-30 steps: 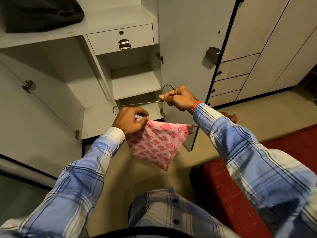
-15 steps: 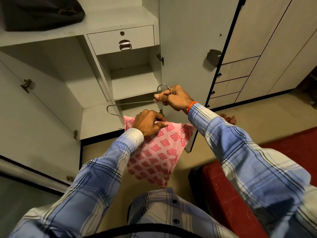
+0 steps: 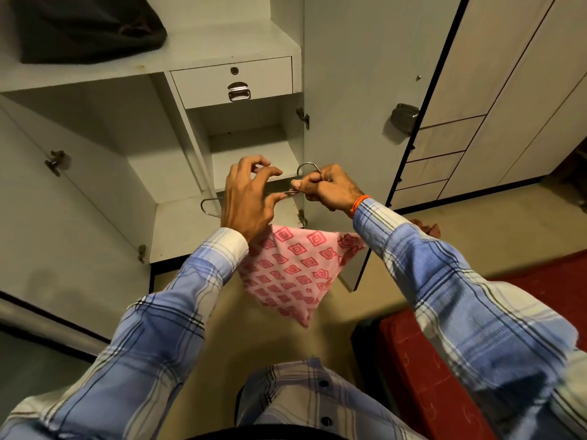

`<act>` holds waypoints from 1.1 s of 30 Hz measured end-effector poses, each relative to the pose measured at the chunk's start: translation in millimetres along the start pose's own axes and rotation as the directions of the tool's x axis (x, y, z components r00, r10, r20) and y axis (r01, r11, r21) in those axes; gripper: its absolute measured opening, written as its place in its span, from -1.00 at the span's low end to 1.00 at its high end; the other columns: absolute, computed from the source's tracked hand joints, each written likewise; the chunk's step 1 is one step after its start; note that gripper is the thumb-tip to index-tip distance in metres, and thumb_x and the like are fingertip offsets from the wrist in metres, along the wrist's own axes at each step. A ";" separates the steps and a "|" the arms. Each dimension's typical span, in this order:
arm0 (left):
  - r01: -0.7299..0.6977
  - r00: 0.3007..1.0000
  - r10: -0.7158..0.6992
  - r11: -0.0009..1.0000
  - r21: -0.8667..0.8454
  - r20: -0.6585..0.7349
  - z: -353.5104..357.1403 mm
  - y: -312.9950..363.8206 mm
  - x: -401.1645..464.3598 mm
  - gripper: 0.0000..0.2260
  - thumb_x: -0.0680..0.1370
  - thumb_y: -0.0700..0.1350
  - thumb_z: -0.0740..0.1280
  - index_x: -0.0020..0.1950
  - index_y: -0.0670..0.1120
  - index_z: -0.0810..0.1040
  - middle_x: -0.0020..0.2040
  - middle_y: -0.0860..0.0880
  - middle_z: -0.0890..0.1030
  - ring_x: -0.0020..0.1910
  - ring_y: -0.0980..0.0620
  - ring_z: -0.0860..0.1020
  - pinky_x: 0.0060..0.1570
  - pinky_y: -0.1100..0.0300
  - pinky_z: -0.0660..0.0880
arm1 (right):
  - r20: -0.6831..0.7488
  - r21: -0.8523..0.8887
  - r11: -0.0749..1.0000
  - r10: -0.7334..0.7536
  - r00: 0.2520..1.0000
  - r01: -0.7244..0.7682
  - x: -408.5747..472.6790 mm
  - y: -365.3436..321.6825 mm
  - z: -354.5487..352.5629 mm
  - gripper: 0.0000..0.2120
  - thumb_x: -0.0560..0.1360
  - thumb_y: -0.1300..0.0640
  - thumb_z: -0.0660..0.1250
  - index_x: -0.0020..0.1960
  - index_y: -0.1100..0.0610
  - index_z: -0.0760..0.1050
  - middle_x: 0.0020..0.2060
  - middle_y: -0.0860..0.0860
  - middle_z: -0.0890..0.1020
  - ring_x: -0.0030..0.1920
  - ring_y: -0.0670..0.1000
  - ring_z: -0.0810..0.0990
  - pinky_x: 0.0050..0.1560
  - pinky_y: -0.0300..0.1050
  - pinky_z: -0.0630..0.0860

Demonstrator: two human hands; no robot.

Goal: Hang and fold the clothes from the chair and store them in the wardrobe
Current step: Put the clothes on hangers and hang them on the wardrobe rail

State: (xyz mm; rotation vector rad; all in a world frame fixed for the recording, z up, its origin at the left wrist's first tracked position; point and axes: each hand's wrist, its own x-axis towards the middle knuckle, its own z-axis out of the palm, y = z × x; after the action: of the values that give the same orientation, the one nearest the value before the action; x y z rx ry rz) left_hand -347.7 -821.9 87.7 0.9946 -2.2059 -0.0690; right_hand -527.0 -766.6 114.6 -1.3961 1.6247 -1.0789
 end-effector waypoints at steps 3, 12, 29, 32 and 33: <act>0.036 0.969 -0.032 0.999 -0.012 0.244 -13.8 -11.3 17.8 -0.82 0.55 0.00 0.38 0.10 -0.02 0.64 0.02 -0.04 0.63 0.01 -0.06 0.56 0.05 0.05 0.51 | -0.018 -0.051 0.998 -0.029 0.999 0.028 13.6 -3.7 5.1 -0.73 0.54 0.09 0.39 -0.33 0.07 0.59 -0.53 -0.04 0.46 -0.59 -0.19 0.33 -0.54 -0.42 0.25; 0.388 0.912 -0.350 0.906 -0.168 0.217 -36.3 -37.1 55.6 -0.88 0.54 0.04 0.40 -0.09 0.03 0.70 -0.24 0.10 0.67 -0.17 0.08 0.62 -0.08 0.18 0.51 | -0.540 -0.355 0.931 -0.129 0.832 -0.085 57.0 -36.6 44.4 -0.43 0.31 -0.34 0.46 0.13 0.04 0.56 -0.16 -0.14 0.60 0.06 0.03 0.57 0.12 0.03 0.49; 0.552 0.818 -0.327 0.679 -0.484 0.473 -51.5 -128.0 136.4 -0.81 0.64 -0.14 0.25 -0.06 -0.07 0.65 -0.07 -0.09 0.69 -0.23 0.01 0.62 -0.27 0.21 0.55 | -0.185 0.123 0.990 0.088 0.979 -0.066 185.6 -99.9 88.0 -0.82 0.47 0.16 0.45 -0.27 0.16 0.53 -0.24 0.02 0.64 -0.13 0.02 0.60 -0.01 -0.03 0.54; 0.424 0.865 -0.269 0.843 -0.331 0.423 -43.1 -151.6 163.8 -0.84 0.62 -0.14 0.28 0.00 -0.06 0.67 -0.01 -0.03 0.69 -0.06 -0.03 0.62 0.03 0.12 0.55 | -0.096 0.100 0.995 0.030 0.995 -0.020 218.7 -118.5 77.3 -0.91 0.51 0.27 0.37 -0.17 0.24 0.54 -0.18 0.07 0.64 -0.15 0.00 0.59 -0.04 -0.08 0.58; 0.384 0.877 -0.257 0.881 -0.274 0.405 -40.4 -158.7 176.6 -0.83 0.61 -0.15 0.29 0.08 -0.05 0.67 0.03 -0.02 0.67 -0.03 0.02 0.59 0.06 0.19 0.49 | -0.075 0.099 0.995 0.016 0.997 -0.008 232.7 -126.7 72.5 -0.86 0.52 0.29 0.35 -0.22 0.21 0.52 -0.25 0.03 0.63 -0.21 -0.02 0.59 -0.15 -0.15 0.58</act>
State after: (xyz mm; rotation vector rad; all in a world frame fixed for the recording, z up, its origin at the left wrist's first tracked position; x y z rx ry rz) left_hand -301.9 -1043.4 170.3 1.2091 -2.2041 -0.8321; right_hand -447.2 -1014.2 202.7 -1.2936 1.6081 -1.2014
